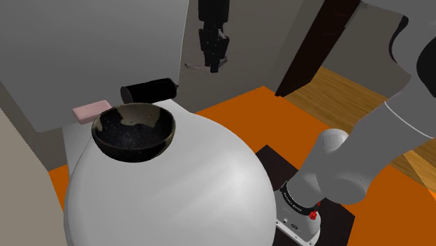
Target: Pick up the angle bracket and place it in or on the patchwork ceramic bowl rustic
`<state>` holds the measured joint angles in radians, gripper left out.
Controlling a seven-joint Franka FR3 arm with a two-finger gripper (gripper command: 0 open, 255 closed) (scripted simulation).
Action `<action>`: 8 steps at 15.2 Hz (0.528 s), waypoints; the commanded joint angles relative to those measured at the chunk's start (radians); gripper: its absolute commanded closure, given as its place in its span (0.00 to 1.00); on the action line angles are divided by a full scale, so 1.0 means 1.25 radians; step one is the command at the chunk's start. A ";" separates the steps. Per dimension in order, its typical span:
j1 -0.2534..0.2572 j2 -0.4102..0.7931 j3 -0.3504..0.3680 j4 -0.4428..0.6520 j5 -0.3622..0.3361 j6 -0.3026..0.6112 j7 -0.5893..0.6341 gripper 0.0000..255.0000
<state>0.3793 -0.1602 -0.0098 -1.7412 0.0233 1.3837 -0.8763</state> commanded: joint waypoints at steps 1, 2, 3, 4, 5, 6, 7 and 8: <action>0.001 0.004 0.001 0.016 0.001 -0.012 0.002 1.00; 0.009 0.010 0.012 0.021 0.006 -0.010 0.021 1.00; 0.017 0.017 0.023 0.027 0.011 -0.009 0.041 1.00; 0.025 0.025 0.034 0.034 0.016 -0.007 0.060 1.00; 0.034 0.033 0.044 0.041 0.021 -0.006 0.079 1.00; 0.042 0.042 0.055 0.050 0.025 -0.004 0.098 1.00; 0.050 0.052 0.065 0.060 0.029 -0.003 0.118 1.00; 0.059 0.063 0.075 0.071 0.033 -0.002 0.137 1.00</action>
<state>0.4418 -0.0945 0.0706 -1.6696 0.0597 1.3830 -0.7327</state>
